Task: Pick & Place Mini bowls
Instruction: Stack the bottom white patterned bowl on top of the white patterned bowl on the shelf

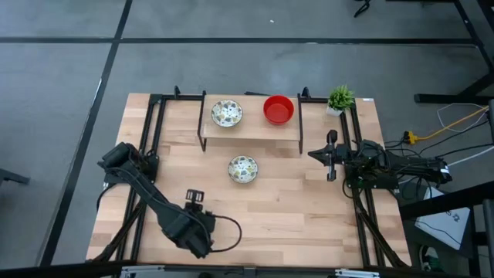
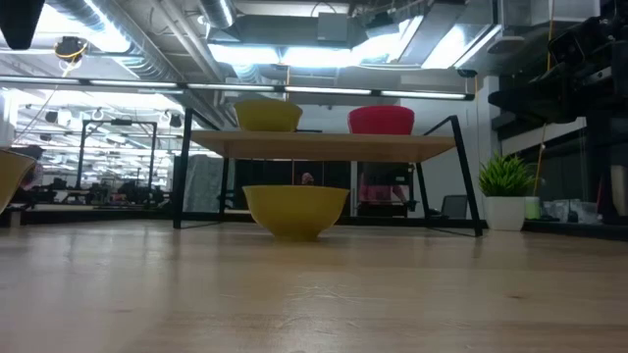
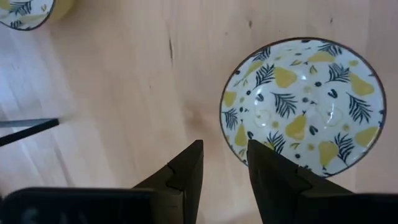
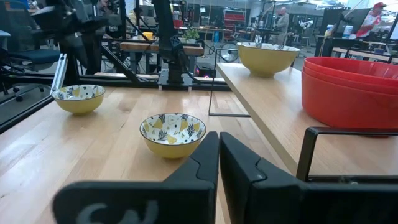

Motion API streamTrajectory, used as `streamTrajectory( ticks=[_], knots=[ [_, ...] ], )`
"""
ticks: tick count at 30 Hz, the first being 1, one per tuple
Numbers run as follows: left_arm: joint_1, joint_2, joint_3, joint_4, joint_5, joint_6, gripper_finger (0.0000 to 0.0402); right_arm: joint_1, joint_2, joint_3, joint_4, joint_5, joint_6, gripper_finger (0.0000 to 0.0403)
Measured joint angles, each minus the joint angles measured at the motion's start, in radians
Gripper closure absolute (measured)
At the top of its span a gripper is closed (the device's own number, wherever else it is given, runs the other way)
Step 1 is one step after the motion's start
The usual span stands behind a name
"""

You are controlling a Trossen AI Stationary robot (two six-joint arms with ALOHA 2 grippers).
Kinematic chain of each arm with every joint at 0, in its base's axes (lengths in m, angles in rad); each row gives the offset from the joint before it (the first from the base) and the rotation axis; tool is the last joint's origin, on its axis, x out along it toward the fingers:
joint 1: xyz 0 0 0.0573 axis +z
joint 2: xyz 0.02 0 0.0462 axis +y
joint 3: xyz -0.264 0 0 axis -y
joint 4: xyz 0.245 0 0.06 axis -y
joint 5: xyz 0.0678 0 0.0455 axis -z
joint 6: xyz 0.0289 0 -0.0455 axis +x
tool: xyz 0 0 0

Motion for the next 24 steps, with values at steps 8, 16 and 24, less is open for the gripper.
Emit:
streamTrajectory(
  ticks=[8,16,24],
  knots=[
    [-0.002,-0.002,-0.038,0.07,-0.005,-0.069,0.0283,0.0,0.0,0.0,0.0,0.0,0.0,0.0386],
    [-0.002,-0.048,-0.163,0.146,0.0,-0.134,0.0283,0.0,0.0,0.0,0.0,0.0,0.0,0.0386],
    [0.003,-0.166,-0.362,0.323,0.035,-0.174,0.0283,0.0,0.0,0.0,0.0,0.0,0.0,0.0386]
  ],
)
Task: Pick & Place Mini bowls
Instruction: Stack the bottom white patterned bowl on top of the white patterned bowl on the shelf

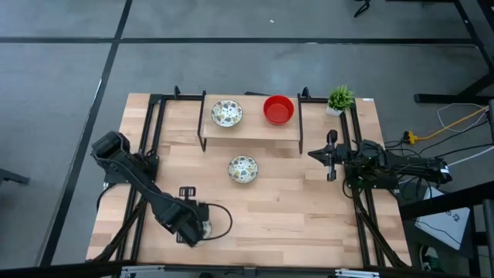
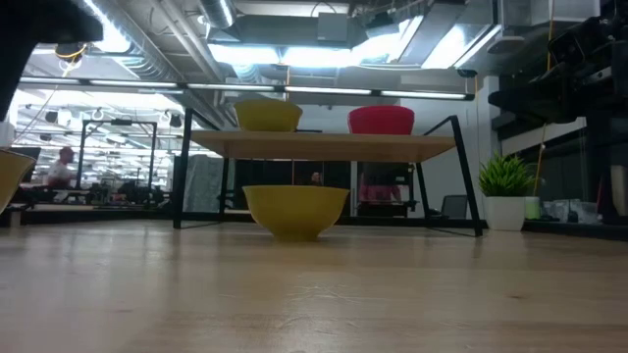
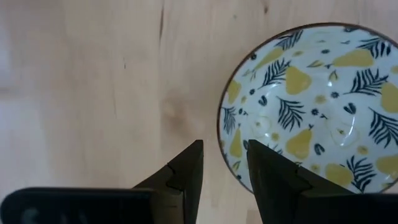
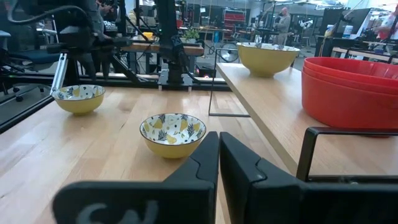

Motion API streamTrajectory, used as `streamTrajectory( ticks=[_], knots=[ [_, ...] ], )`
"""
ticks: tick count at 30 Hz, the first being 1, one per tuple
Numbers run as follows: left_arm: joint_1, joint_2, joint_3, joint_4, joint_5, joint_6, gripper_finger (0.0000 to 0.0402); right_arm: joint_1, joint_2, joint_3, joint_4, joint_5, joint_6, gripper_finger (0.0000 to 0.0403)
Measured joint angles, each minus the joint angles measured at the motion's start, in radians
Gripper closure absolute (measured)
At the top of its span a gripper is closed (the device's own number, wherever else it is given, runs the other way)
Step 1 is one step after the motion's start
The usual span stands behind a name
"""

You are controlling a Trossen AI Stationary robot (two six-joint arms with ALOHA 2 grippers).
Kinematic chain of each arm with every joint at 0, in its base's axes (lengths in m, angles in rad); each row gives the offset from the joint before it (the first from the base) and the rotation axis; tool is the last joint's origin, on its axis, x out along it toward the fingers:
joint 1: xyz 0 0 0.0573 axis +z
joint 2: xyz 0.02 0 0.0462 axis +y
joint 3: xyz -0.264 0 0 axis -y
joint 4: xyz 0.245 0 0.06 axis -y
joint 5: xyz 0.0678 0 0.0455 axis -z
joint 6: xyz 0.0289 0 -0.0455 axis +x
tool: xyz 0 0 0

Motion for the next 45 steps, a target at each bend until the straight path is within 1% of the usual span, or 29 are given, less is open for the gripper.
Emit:
streamTrajectory(
  ticks=[4,7,11,13,23,26,31,35,39,45],
  knots=[
    [0.003,-0.062,-0.097,0.104,0.011,-0.019,0.0283,0.0,0.0,0.0,0.0,0.0,0.0,0.0386],
    [0.013,-0.091,-0.163,0.181,0.043,-0.021,0.0283,0.0,0.0,0.0,0.0,0.0,0.0,0.0386],
    [0.029,-0.127,-0.227,0.253,0.059,-0.02,0.0284,0.0,0.0,0.0,0.0,0.0,0.0,0.0385],
    [0.034,-0.136,-0.245,0.263,0.06,-0.015,0.0283,0.0,0.0,0.0,0.0,0.0,0.0,0.0386],
    [0.039,-0.137,-0.247,0.265,0.051,0.016,0.0284,0.0,0.0,0.0,0.0,0.0,0.0,0.0386],
    [0.039,-0.137,-0.241,0.275,0.028,0.09,0.0284,0.0,0.0,0.0,0.0,0.0,0.0,0.0386],
    [0.038,-0.137,-0.197,0.275,-0.028,0.199,0.0284,0.0,0.0,0.0,0.0,0.0,0.0,0.0385],
    [0.017,-0.137,-0.174,0.277,-0.053,0.228,0.0284,0.0,0.0,0.0,0.0,0.0,0.0,0.0386],
    [-0.015,-0.137,-0.174,0.291,-0.053,0.226,0.0283,0.0,0.0,0.0,0.0,0.0,0.0,0.0386],
    [-0.078,-0.137,-0.173,0.396,-0.053,0.217,0.0283,0.0,0.0,0.0,0.0,0.0,0.0,0.0386]
  ],
)
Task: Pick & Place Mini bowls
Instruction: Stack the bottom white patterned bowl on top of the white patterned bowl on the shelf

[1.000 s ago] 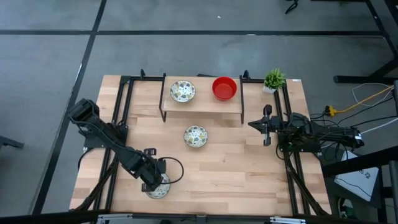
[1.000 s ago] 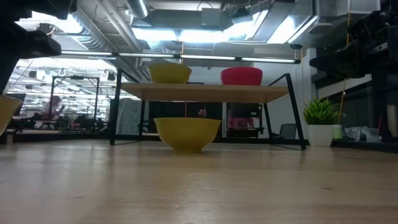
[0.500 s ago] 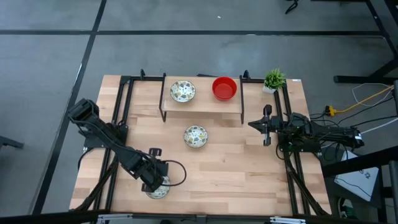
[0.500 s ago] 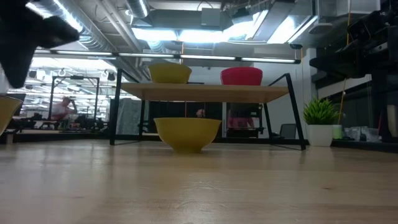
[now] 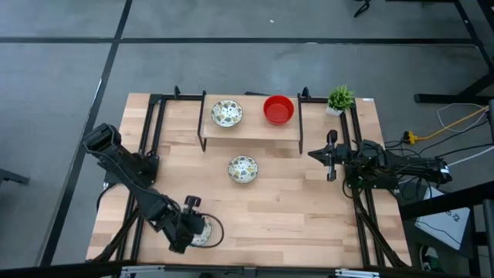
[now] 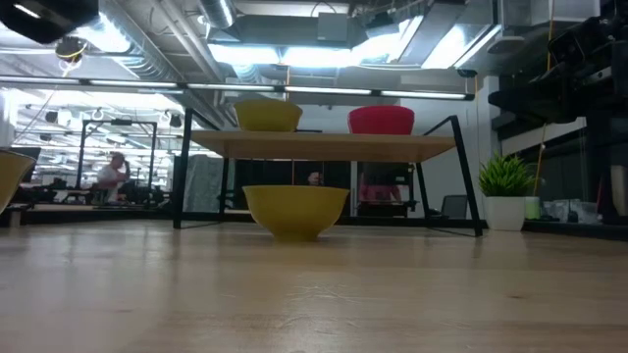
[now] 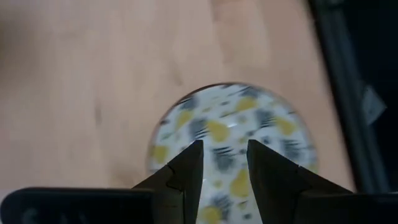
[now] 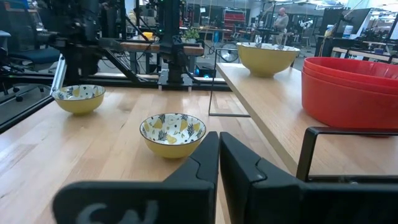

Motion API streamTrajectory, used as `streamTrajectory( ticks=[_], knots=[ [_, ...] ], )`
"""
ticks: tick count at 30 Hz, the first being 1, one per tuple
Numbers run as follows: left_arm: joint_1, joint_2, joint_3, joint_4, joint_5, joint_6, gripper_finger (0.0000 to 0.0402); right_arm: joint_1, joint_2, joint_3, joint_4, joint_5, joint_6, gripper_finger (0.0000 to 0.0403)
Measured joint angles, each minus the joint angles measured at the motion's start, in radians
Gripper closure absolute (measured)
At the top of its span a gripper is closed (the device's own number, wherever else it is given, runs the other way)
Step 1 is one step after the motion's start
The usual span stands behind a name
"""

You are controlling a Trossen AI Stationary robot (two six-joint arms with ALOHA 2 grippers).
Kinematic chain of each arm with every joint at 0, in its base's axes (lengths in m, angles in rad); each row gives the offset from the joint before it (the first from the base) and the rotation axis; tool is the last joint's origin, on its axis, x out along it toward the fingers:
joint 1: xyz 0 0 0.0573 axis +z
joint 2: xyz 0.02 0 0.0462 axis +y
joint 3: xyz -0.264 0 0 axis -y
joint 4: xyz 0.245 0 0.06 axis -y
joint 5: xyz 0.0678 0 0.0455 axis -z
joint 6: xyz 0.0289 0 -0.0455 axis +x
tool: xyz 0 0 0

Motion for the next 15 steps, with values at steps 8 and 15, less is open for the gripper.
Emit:
streamTrajectory(
  ticks=[8,15],
  knots=[
    [-0.064,0.022,0.001,0.108,0.001,-0.018,0.0284,0.0,0.0,0.0,0.0,0.0,0.0,0.0386],
    [-0.087,0.026,0.001,0.107,0.03,-0.085,0.0284,0.0,0.0,0.0,0.0,0.0,0.0,0.0386]
  ],
)
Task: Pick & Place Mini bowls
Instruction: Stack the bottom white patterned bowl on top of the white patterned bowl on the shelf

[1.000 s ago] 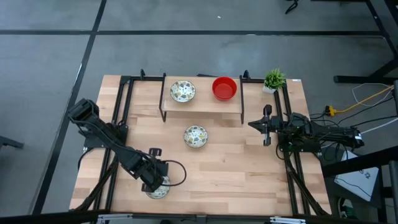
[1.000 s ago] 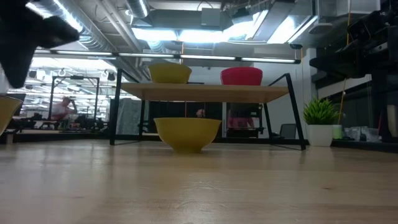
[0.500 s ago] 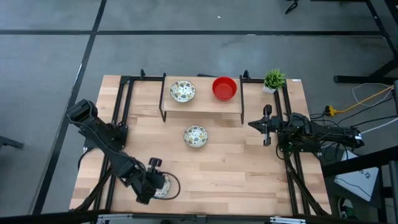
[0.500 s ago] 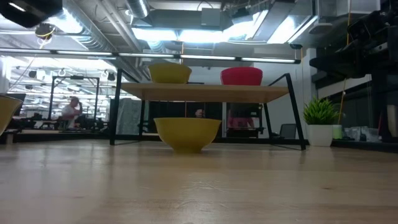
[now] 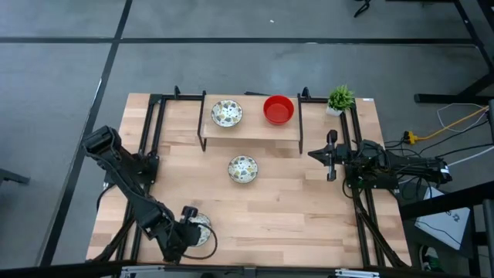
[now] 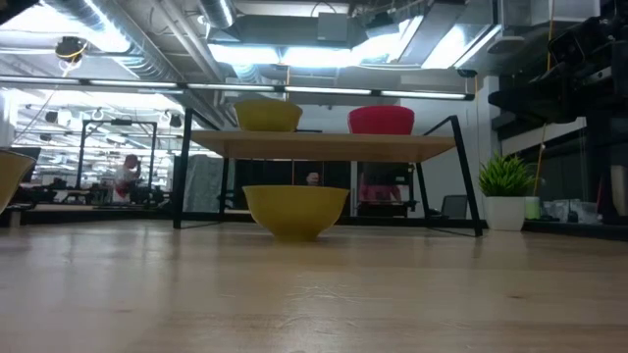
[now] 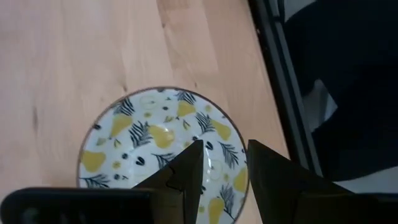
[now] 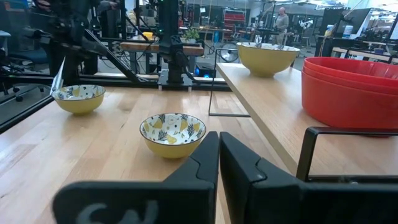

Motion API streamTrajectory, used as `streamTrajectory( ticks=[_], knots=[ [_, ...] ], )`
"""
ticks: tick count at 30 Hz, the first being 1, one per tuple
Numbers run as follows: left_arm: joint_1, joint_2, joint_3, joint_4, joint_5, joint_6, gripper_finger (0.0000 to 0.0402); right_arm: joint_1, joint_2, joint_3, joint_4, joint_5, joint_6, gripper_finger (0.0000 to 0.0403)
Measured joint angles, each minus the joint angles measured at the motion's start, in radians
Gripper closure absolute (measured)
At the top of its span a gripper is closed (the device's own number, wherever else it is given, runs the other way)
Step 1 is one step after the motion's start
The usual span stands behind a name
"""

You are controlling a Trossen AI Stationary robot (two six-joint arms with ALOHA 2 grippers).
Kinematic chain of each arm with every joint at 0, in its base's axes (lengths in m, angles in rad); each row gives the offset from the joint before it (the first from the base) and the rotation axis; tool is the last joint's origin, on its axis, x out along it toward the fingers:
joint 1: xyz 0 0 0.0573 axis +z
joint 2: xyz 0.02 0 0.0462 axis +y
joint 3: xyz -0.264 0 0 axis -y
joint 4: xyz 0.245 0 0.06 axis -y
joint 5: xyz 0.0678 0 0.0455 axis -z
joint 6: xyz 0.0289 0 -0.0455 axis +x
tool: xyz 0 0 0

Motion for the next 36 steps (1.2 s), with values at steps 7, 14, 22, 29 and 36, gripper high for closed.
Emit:
streamTrajectory(
  ticks=[7,14,22,29,36],
  knots=[
    [-0.065,0.017,0.0,-0.006,-0.081,-0.034,0.0284,0.0,0.0,0.0,0.0,0.0,0.0,0.0385],
    [-0.073,0.106,0.015,-0.029,-0.055,-0.071,0.0284,0.0,0.0,0.0,0.0,0.0,0.0,0.0385],
    [-0.072,0.193,0.14,-0.13,-0.057,-0.07,0.0284,0.0,0.0,0.0,0.0,0.0,0.0,0.0386],
    [-0.065,0.263,0.203,-0.186,-0.03,-0.07,0.0284,0.0,0.0,0.0,0.0,0.0,0.0,0.0386],
    [-0.051,0.273,0.208,-0.203,-0.028,-0.074,0.0292,0.0,0.0,0.0,0.0,0.0,0.0,0.0386]
  ],
)
